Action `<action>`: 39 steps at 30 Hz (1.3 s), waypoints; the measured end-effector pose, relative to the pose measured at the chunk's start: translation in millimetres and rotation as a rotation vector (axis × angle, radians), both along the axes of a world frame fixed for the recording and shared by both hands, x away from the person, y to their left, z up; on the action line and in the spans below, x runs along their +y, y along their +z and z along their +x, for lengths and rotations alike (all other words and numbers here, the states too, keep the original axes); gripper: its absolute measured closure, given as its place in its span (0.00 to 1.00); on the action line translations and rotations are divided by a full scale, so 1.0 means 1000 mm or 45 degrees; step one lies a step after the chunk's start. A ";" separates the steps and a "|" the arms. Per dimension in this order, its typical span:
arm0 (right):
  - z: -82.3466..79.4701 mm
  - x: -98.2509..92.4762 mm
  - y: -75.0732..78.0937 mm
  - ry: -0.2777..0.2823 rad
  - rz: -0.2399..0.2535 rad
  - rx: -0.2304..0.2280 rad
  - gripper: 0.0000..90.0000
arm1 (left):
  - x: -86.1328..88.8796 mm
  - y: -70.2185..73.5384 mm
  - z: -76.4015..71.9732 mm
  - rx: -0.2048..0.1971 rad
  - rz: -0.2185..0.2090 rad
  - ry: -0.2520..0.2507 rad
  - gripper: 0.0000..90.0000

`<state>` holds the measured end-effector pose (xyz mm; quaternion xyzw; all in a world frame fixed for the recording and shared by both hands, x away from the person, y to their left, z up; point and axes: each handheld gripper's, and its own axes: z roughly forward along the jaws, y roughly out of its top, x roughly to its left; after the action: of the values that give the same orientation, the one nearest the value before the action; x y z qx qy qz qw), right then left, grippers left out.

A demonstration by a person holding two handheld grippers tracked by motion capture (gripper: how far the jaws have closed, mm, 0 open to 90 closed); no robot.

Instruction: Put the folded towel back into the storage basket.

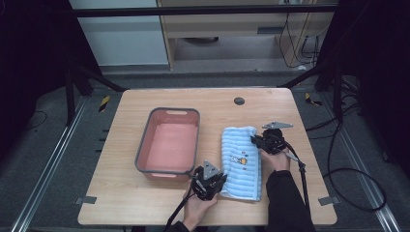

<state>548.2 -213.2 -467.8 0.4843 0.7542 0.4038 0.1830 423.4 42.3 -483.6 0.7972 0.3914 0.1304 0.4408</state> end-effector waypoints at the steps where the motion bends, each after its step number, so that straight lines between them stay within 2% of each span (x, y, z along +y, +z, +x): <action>1: -0.001 0.000 0.002 -0.003 0.004 -0.005 0.92 | 0.001 0.003 -0.001 -0.005 -0.003 -0.004 0.93; 8: -0.006 0.002 0.018 0.006 -0.004 -0.059 0.92 | 0.004 0.018 -0.004 -0.032 -0.026 -0.014 0.93; 17: -0.016 0.002 0.043 -0.003 0.019 -0.138 0.92 | 0.010 0.037 -0.006 -0.081 -0.034 -0.017 0.93; 27: -0.027 0.009 0.073 -0.005 0.028 -0.231 0.92 | 0.014 0.057 -0.008 -0.135 -0.024 -0.022 0.93; 30: -0.030 0.015 0.082 0.004 0.019 -0.265 0.92 | 0.018 0.068 -0.009 -0.155 -0.032 -0.012 0.93; 35: -0.030 0.019 0.090 0.009 0.018 -0.282 0.92 | 0.025 0.078 -0.009 -0.181 -0.044 -0.010 0.93; 39: -0.030 0.026 0.102 0.014 0.006 -0.305 0.92 | 0.030 0.086 -0.009 -0.191 -0.050 -0.010 0.93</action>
<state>517.9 -186.9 -365.4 0.4290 0.7285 0.4617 0.2685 414.4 72.6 -397.9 0.7779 0.3567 0.1803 0.4850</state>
